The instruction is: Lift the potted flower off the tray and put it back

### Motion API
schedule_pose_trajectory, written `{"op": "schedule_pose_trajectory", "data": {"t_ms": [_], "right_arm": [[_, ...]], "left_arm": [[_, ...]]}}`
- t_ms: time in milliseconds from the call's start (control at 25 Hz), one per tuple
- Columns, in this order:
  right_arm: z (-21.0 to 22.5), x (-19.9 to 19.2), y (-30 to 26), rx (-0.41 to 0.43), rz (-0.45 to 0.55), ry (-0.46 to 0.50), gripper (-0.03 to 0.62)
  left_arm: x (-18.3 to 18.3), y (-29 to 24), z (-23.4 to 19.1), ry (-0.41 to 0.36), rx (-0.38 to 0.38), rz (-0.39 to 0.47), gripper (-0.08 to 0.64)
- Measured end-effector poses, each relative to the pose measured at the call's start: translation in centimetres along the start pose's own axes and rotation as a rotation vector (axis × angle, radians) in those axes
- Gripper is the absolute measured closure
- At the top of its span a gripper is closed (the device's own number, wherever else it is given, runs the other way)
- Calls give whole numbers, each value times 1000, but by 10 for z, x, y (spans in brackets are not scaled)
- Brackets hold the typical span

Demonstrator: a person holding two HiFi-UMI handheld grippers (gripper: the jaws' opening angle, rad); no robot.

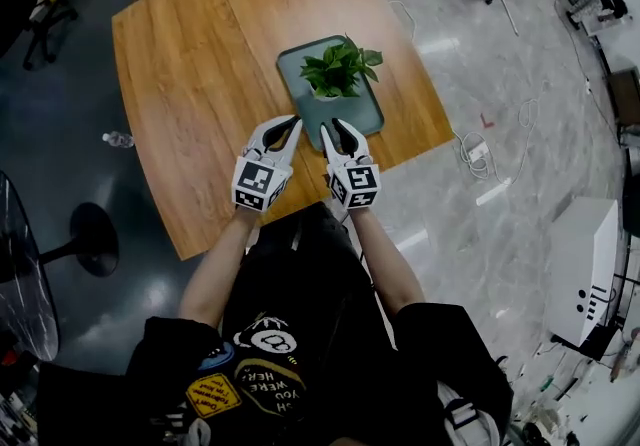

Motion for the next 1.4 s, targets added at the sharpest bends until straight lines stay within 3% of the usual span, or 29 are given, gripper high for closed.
{"op": "schedule_pose_trajectory", "data": {"t_ms": [200,320,440,840,880,1000,1200,1400], "right_arm": [[41,-34,-75,-92,-99,-42,314],[58,-50,-105,-118,-112,-47,156],[75,-57,-133,-129,-111,-58,46],[96,-44,-184,-160,-80,-44,35],[99,-43,-185,-168,-71,-44,75],[101,-38,-187,-165,-48,-14,81],[100,-19,-173,-149,8,18,83],[93,27,-133,-107,56,53,83]], "left_arm": [[-32,-43,-40,84,46,-46,560],[-45,-60,-53,98,75,-76,560],[-54,-73,-61,118,86,-82,560],[-74,-116,-81,123,115,-135,560],[-73,-117,-82,126,114,-136,560],[-72,-115,-89,146,131,-120,560],[-71,-109,-89,167,145,-112,560],[-43,-97,-77,148,153,-104,560]]}}
Point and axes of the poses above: the fingertips, and each gripper's own axes: y backward along the fingers, z to its right, x out of its top, the point moved 3 cm from there along y, backward along the fingers, and after that the axes turned 15 degrees about -z, right-handed, at the moved point
